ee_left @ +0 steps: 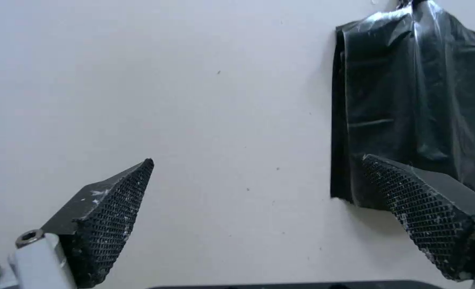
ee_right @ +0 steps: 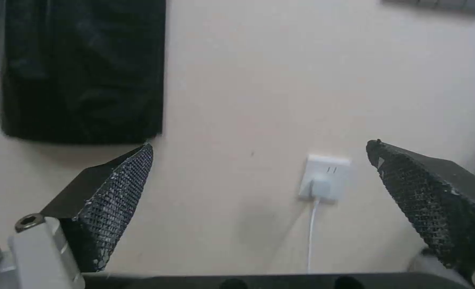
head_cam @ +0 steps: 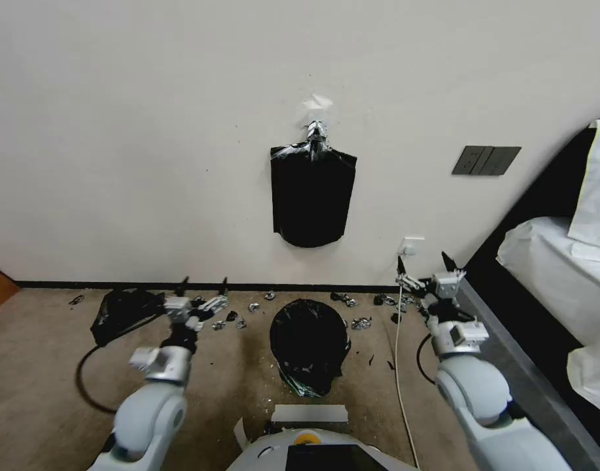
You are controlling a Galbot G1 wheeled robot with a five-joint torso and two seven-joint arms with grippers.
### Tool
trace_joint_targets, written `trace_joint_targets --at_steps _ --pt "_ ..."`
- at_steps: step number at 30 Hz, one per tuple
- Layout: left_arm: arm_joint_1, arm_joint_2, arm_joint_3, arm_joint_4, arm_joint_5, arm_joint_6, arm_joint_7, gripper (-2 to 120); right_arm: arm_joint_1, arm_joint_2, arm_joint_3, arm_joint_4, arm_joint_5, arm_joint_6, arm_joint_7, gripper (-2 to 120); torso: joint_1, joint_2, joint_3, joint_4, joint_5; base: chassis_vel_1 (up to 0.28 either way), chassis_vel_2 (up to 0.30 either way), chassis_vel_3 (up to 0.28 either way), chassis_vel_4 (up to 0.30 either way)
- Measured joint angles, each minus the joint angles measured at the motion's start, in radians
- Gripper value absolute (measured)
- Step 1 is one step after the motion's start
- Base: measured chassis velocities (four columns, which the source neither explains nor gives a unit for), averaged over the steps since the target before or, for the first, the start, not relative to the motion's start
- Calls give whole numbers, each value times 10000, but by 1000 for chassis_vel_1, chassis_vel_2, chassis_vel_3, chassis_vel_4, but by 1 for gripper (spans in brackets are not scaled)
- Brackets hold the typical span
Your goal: Place a trash bag onto the trash bin.
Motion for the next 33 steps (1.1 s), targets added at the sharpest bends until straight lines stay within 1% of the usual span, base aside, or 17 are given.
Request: trace_joint_targets --at_steps 2,4,8,10,12,16,18,21,33 --pt "-5 -80 12 85 75 -80 23 100 -15 35 -13 -37 52 -109 -120 100 0 0 0 -1 2 0 0 0 0" --pt "-65 -418 146 416 409 -346 75 100 5 134 -129 -308 226 -339 -371 100 0 0 0 -1 0 0 0 0 0" --pt "-99 -673 349 699 626 -526 64 100 108 280 -330 -592 561 -561 -438 100 0 -1 0 0 1 0 0 0 0" --pt "-121 -744 398 789 707 -582 54 100 124 343 -390 -750 459 -556 -465 100 0 0 0 0 2 0 0 0 0" --pt "-207 -868 497 1040 834 -725 29 100 141 456 -473 -1069 167 -369 -497 100 0 0 0 -1 4 0 0 0 0" --pt "-291 -983 635 1291 870 -856 1 100 190 536 -525 -1299 54 -156 -483 100 0 0 1 -1 2 0 0 0 0" --pt "-345 -1055 791 1456 876 -884 -21 100 222 548 -531 -1424 -36 106 -469 100 0 0 1 0 2 0 0 0 0" --pt "-424 -1083 872 1550 879 -885 -29 100 228 548 -531 -1471 -120 251 -454 100 0 -1 1 -2 2 0 0 0 0" --pt "-441 -1072 894 1561 868 -880 -56 100 231 529 -533 -1471 -140 277 -430 100 0 0 1 -1 2 0 0 0 0"
